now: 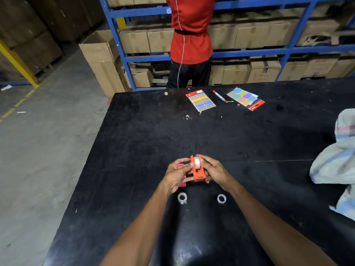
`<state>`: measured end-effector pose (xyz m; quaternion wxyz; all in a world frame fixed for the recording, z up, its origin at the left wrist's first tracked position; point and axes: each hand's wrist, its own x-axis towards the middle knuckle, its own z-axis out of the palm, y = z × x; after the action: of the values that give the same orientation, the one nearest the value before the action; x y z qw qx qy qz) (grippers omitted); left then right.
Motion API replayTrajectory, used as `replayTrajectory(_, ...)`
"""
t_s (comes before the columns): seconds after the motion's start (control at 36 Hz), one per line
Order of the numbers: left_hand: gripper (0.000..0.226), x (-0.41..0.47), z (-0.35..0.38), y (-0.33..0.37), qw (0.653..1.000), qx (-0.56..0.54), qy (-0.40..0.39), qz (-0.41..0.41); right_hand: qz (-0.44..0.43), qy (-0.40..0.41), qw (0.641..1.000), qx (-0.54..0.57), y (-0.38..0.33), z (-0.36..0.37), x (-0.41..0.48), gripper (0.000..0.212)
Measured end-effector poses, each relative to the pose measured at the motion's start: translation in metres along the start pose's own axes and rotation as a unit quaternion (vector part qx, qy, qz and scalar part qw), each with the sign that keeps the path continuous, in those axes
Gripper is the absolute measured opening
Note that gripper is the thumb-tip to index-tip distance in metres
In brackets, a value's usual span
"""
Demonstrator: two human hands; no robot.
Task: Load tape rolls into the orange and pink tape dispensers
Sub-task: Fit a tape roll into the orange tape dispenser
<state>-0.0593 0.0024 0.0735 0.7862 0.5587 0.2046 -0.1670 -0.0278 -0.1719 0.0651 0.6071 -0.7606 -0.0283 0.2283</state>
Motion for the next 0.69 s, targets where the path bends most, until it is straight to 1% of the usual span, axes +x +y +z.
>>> replayTrajectory(0.11,0.038,-0.002,-0.004,-0.001,1.000,-0.004,0.011,0.001,0.000,-0.016,1.000,-0.014,-0.004,0.005,0.003,0.038)
replayTrajectory(0.25,0.033,-0.006,-0.008,0.000,0.999,-0.021,-0.043,-0.021,-0.006,-0.031,0.992,-0.121,-0.012,0.009,0.009,0.042)
replayTrajectory(0.33,0.033,-0.006,-0.008,0.003,0.998,-0.027,-0.055,-0.028,-0.027,-0.002,0.976,-0.214,-0.014,0.002,0.011,0.042)
replayTrajectory(0.39,0.033,-0.005,-0.011,0.004,0.997,-0.032,-0.060,-0.027,-0.056,0.017,0.960,-0.272,-0.019,-0.002,0.014,0.040)
replayTrajectory(0.5,0.035,-0.004,-0.013,0.000,0.997,-0.047,-0.063,-0.028,-0.122,0.022,0.947,-0.296,-0.031,-0.005,0.017,0.030)
replayTrajectory(0.56,0.036,-0.002,-0.011,0.000,0.996,-0.051,-0.064,-0.025,-0.147,0.010,0.940,-0.308,-0.038,-0.006,0.016,0.024)
replayTrajectory(0.64,0.036,-0.001,-0.009,0.001,0.997,-0.046,-0.067,-0.015,-0.163,0.006,0.917,-0.364,-0.050,-0.005,0.015,0.023)
replayTrajectory(0.69,0.036,-0.002,-0.008,0.001,0.997,-0.044,-0.069,-0.014,-0.169,0.017,0.909,-0.381,-0.056,-0.006,0.014,0.020)
